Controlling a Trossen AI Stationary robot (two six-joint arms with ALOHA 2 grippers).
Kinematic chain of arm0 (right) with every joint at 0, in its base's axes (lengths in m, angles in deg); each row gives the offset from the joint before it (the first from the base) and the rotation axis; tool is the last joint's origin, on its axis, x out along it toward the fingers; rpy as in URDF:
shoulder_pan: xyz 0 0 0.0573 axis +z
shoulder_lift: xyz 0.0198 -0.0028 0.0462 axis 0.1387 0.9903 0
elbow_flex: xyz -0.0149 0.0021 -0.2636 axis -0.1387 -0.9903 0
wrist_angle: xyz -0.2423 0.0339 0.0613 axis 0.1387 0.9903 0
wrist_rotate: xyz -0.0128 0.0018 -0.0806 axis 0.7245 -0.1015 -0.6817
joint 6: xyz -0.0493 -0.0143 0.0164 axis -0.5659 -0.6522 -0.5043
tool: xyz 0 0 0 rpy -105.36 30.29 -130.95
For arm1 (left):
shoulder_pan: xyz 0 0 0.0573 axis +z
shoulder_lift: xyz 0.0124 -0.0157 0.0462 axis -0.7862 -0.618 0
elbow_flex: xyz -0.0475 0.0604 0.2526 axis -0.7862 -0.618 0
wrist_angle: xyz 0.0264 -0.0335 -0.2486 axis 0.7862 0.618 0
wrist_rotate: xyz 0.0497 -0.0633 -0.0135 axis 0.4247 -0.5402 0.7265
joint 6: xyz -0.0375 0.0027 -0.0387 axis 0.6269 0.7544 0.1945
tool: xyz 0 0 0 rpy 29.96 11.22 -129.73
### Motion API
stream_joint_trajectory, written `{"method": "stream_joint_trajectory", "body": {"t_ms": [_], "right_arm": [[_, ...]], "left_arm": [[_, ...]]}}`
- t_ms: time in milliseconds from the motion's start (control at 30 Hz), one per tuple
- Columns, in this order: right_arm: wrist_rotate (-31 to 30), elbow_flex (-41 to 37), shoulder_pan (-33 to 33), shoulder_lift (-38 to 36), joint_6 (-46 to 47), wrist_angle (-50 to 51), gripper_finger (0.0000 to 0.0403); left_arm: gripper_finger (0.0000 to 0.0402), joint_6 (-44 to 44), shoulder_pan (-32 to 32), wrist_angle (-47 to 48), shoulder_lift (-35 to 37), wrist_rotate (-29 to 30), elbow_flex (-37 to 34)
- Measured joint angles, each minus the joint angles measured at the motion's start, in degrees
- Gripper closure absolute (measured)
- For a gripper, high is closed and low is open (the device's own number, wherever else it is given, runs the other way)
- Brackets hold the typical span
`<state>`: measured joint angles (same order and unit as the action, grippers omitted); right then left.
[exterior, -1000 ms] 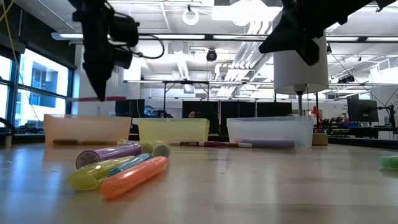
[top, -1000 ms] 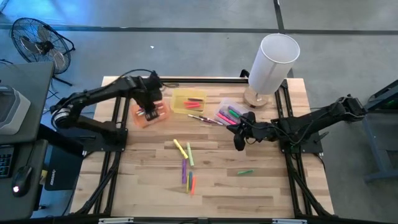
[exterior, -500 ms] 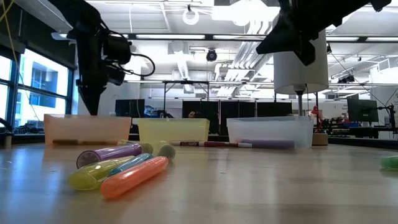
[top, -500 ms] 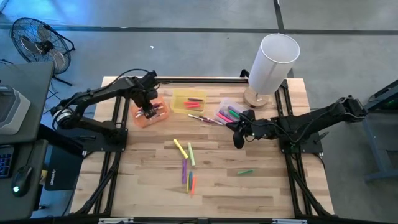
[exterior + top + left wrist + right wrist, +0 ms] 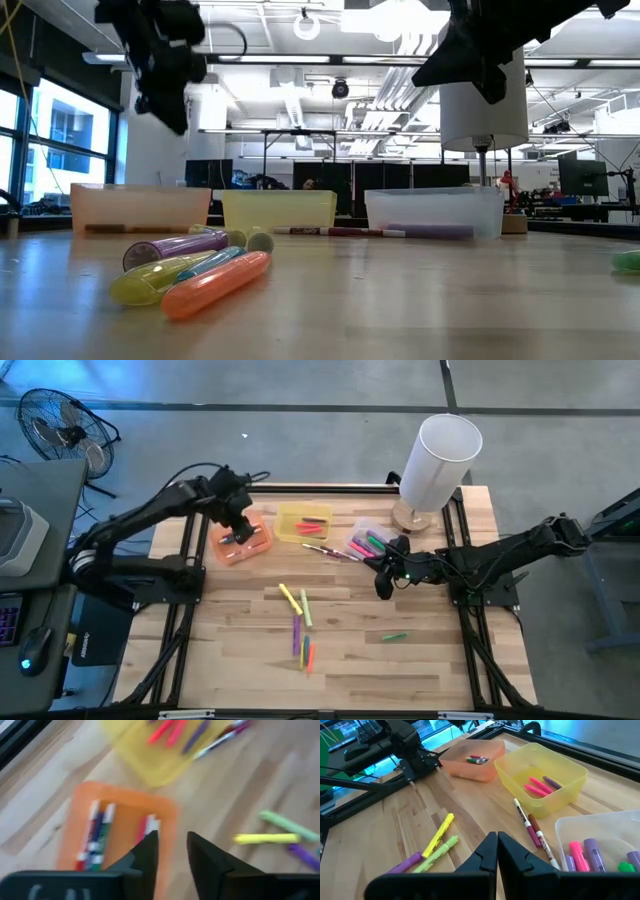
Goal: Pick & Place Markers
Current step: Put the green pen into the yellow bin
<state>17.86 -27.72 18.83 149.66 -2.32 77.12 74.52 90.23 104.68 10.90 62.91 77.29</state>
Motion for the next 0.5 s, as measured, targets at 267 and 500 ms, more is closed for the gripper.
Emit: {"method": "stream_joint_trajectory", "body": {"t_ms": [267,500], "right_arm": [[0.0,0.0,0.0,0.0,1.1,0.0,0.0403],[0.0,0.0,0.0,0.0,1.5,0.0,0.0402]], "left_arm": [[0.0395,12.0,-17.3,-3.9,10.8,6.4,0.0],[0.0398,18.5,-35.3,-8.5,13.0,17.3,0.0]]}}
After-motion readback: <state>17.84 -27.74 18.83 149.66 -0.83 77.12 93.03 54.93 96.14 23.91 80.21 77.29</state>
